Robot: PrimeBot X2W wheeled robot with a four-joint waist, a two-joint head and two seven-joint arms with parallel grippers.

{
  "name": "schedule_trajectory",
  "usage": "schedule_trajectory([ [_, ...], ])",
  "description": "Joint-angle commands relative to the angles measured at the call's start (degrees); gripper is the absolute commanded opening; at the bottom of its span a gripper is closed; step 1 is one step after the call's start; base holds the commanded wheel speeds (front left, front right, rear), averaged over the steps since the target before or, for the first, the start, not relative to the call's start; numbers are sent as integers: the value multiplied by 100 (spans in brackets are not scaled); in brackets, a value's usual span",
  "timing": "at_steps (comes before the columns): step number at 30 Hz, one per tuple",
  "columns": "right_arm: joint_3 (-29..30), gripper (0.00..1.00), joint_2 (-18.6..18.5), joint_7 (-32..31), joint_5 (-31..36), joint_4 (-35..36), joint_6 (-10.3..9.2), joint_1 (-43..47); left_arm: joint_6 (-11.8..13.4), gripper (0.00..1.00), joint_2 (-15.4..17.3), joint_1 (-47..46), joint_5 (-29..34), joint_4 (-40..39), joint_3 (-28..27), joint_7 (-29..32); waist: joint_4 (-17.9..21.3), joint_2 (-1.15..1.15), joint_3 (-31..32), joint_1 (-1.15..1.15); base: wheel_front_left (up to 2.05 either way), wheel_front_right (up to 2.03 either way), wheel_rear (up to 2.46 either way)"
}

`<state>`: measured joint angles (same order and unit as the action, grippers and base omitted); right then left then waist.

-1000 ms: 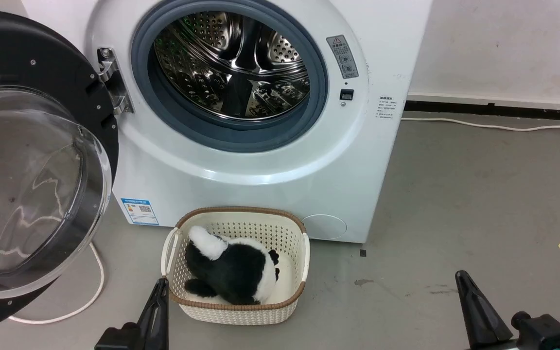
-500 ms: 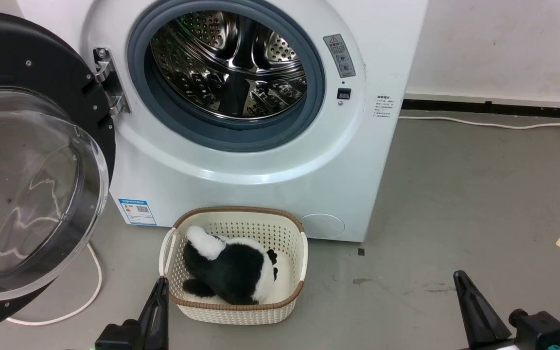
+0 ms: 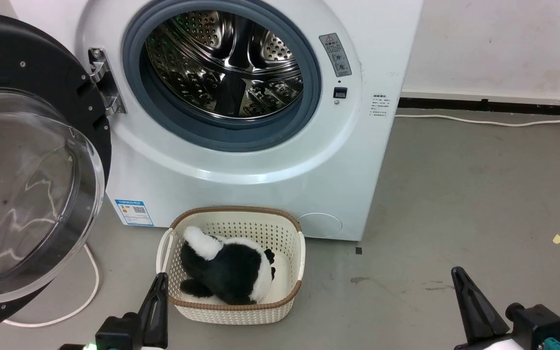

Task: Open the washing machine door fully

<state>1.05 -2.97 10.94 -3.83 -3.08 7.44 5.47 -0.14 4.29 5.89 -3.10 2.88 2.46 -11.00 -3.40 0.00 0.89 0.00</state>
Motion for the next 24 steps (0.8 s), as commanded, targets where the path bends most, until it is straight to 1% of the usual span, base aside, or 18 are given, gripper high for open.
schedule_trajectory([
  [1,-12,0,3,-37,51,39,1,-82,4,0,-27,-78,48,-40,-34,48,6,0,-2,0,0,0,0],
  [24,-36,0,4,-307,136,108,2,-201,6,0,-56,-208,115,-103,-88,317,92,0,-24,0,0,0,0],
])
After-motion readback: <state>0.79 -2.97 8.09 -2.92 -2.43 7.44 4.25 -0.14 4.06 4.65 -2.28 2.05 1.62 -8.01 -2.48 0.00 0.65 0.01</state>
